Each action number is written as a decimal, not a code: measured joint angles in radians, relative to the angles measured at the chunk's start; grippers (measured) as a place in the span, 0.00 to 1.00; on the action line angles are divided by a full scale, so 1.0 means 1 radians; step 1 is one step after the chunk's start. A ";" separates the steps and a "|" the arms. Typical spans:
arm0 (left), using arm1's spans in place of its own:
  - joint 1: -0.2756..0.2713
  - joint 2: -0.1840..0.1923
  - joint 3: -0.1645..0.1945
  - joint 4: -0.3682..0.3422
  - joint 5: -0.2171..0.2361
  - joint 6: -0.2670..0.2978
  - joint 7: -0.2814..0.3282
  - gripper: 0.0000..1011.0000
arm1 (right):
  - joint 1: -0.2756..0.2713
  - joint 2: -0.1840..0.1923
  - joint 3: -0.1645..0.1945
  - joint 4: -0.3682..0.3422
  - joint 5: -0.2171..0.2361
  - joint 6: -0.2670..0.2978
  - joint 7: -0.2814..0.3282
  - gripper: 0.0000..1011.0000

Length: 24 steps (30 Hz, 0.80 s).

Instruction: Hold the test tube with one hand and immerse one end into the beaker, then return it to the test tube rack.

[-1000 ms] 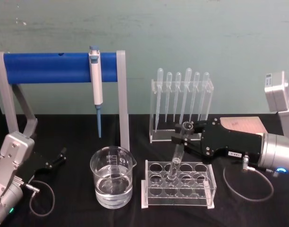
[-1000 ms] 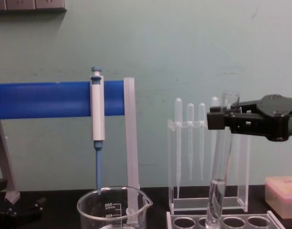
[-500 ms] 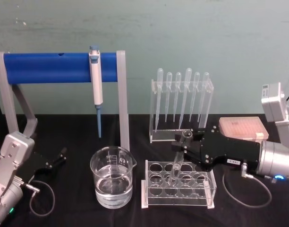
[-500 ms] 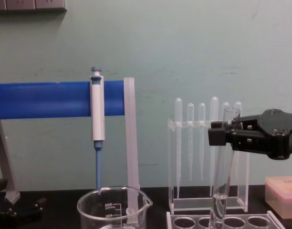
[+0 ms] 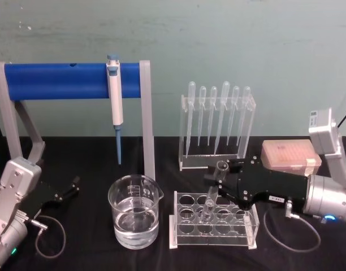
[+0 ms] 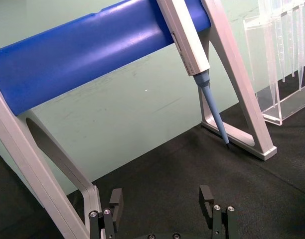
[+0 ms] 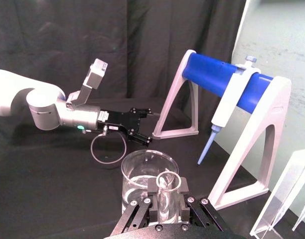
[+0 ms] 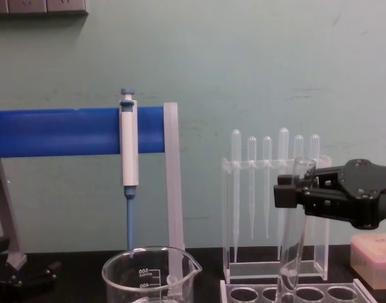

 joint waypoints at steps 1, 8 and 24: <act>0.000 0.000 0.000 0.000 0.000 0.000 0.000 0.99 | -0.001 -0.002 0.000 0.003 -0.002 -0.003 0.000 0.23; 0.000 0.000 0.000 0.000 0.000 0.000 0.000 0.99 | -0.008 -0.013 0.000 0.022 -0.017 -0.025 0.003 0.23; 0.000 0.000 0.000 0.000 0.000 0.000 0.000 0.99 | -0.019 -0.038 0.000 0.062 -0.041 -0.045 0.012 0.22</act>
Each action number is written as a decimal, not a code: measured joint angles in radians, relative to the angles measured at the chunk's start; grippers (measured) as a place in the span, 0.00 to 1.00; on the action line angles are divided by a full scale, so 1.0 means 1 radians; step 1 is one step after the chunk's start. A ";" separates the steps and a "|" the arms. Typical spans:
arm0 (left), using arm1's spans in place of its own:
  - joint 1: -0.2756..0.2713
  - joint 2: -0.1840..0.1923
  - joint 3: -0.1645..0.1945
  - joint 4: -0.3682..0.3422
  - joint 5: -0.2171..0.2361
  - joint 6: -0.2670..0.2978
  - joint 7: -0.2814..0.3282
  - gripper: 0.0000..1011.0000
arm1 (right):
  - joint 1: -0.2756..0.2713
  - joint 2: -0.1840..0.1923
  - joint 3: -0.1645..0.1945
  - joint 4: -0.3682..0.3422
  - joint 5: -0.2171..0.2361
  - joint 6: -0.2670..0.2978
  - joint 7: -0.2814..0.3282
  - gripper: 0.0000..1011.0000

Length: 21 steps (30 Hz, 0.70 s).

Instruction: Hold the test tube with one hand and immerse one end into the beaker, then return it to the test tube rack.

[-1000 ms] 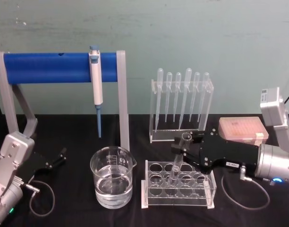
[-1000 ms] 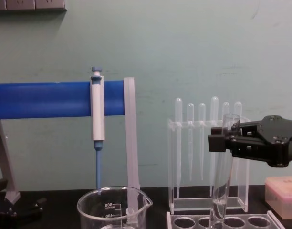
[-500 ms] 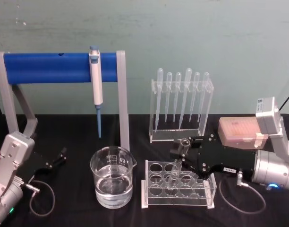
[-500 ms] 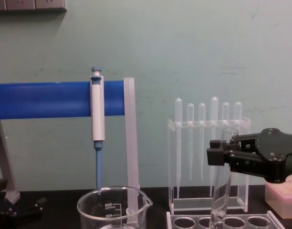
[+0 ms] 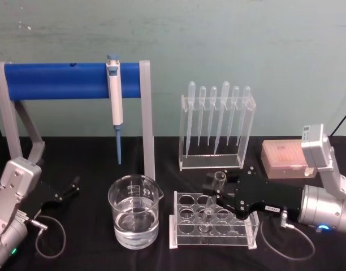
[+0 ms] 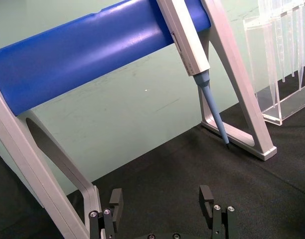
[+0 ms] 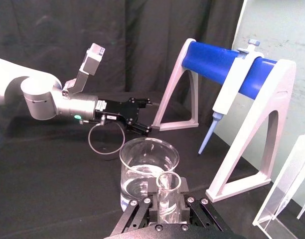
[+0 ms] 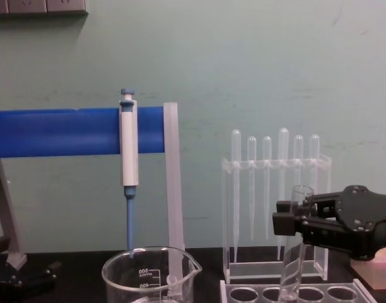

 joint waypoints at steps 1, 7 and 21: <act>0.000 0.000 0.000 0.000 0.000 0.000 0.000 0.99 | 0.000 -0.001 0.000 0.001 -0.001 -0.001 0.000 0.22; 0.000 0.000 0.000 0.000 0.000 0.000 0.000 0.99 | -0.005 -0.008 0.000 0.012 -0.007 -0.006 0.001 0.22; 0.000 0.000 0.000 0.000 0.000 0.000 0.000 0.99 | -0.013 -0.021 0.000 0.034 -0.025 -0.020 -0.003 0.23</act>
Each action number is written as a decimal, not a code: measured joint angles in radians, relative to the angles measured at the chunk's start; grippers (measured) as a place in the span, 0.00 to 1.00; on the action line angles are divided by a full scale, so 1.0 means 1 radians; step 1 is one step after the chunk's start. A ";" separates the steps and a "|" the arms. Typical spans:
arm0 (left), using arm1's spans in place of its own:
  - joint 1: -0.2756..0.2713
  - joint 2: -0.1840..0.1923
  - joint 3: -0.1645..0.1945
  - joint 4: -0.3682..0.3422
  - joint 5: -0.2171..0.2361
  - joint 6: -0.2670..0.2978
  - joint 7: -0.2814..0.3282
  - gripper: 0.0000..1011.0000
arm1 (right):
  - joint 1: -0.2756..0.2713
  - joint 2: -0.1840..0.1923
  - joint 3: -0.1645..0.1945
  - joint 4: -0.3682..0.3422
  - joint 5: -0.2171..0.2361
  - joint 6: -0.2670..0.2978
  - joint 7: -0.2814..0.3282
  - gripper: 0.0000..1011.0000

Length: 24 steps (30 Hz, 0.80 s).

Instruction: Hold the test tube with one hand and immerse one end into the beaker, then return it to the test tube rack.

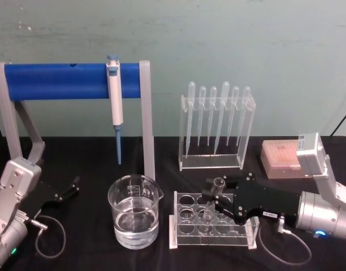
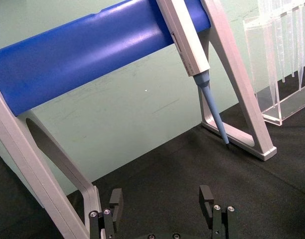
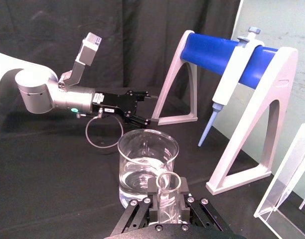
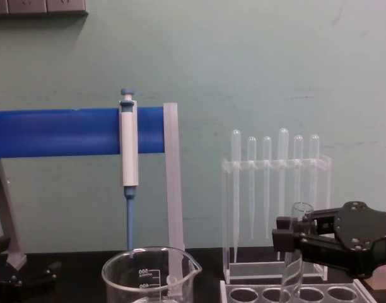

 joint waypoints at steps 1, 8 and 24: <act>0.000 0.000 0.000 0.000 0.000 0.000 0.000 0.99 | 0.000 -0.001 0.000 0.001 -0.001 0.000 0.000 0.23; 0.000 0.000 0.000 0.000 0.000 0.000 0.000 0.99 | 0.001 -0.003 0.001 0.006 -0.001 0.000 0.001 0.23; 0.000 0.000 0.000 0.000 0.000 0.000 0.000 0.99 | 0.001 -0.002 0.000 0.004 -0.001 0.003 0.001 0.43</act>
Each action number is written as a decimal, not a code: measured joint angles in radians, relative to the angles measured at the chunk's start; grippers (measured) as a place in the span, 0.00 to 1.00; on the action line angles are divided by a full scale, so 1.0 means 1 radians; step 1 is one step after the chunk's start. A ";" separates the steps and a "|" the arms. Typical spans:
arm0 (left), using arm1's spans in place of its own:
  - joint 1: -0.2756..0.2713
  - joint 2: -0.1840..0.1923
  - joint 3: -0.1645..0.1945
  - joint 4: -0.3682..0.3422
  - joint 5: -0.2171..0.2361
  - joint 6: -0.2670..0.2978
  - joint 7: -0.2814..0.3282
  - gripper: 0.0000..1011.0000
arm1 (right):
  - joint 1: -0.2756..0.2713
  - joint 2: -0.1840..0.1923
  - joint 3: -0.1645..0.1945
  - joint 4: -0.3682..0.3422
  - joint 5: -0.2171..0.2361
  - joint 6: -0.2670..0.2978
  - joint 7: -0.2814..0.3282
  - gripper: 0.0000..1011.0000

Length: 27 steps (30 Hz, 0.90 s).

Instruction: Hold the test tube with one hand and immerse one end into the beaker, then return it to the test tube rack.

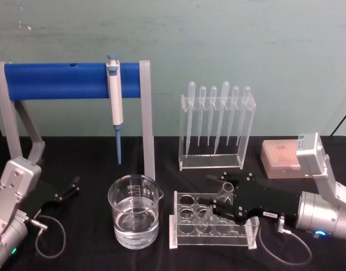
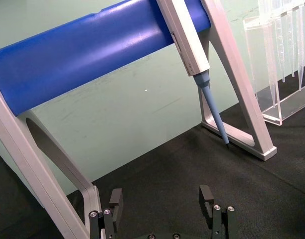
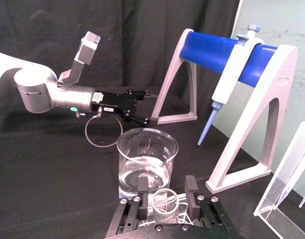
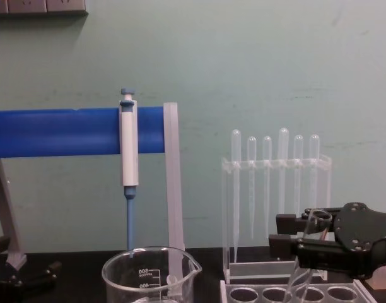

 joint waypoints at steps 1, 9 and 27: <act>0.000 0.000 0.000 0.000 0.000 0.000 0.000 0.99 | 0.000 0.000 0.000 0.000 0.000 0.000 0.000 0.45; 0.000 0.000 0.000 0.000 0.000 0.000 0.000 0.99 | 0.000 0.001 0.000 -0.001 0.000 0.000 0.000 0.73; 0.000 0.000 0.000 0.000 0.000 0.000 0.000 0.99 | -0.056 0.028 0.050 -0.097 0.003 -0.025 -0.043 0.99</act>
